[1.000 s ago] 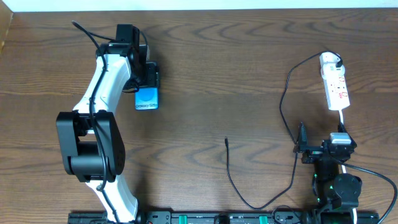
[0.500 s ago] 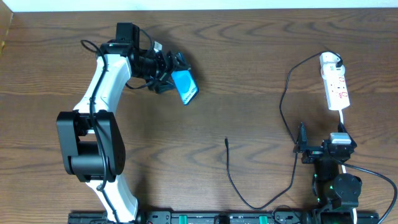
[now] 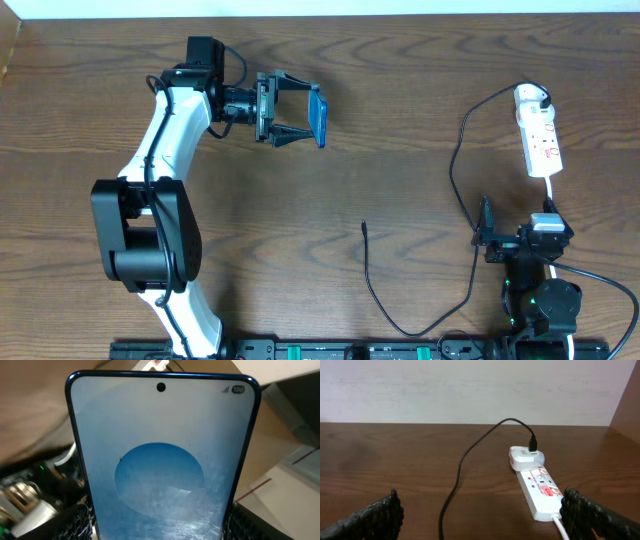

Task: Plug charger to phone and switch on socket
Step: 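Lift the phone with the left gripper and tilt it upright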

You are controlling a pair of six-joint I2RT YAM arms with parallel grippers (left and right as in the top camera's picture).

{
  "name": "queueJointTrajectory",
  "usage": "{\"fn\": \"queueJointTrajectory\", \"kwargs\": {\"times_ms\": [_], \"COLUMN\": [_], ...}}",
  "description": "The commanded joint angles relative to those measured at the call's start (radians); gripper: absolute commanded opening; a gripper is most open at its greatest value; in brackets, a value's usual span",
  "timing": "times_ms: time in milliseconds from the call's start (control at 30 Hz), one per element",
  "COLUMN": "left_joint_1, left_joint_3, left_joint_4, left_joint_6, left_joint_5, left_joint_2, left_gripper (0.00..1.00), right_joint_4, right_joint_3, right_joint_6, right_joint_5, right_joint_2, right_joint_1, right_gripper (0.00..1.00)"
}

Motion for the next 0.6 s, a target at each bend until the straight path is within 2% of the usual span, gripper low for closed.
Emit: {"fn": "queueJointTrajectory", "kwargs": {"times_ms": [0,567], "left_joint_1": [0.005,0.005], "left_joint_3": [0.005,0.005], "left_joint_4": [-0.002,-0.002], "left_joint_6": [-0.085,-0.126], "left_joint_5": [0.09,0.112], "left_joint_2": [-0.023,-0.023], "left_gripper": [0.07,0.08], "right_joint_4": [-0.003,-0.003], "right_joint_3": [-0.001,-0.001], "right_joint_6": [0.011,0.011], "right_joint_5": [0.008,0.008], "right_joint_2": [-0.006,-0.006], "right_joint_1": [0.009,0.009], "right_gripper": [0.99,0.99]}}
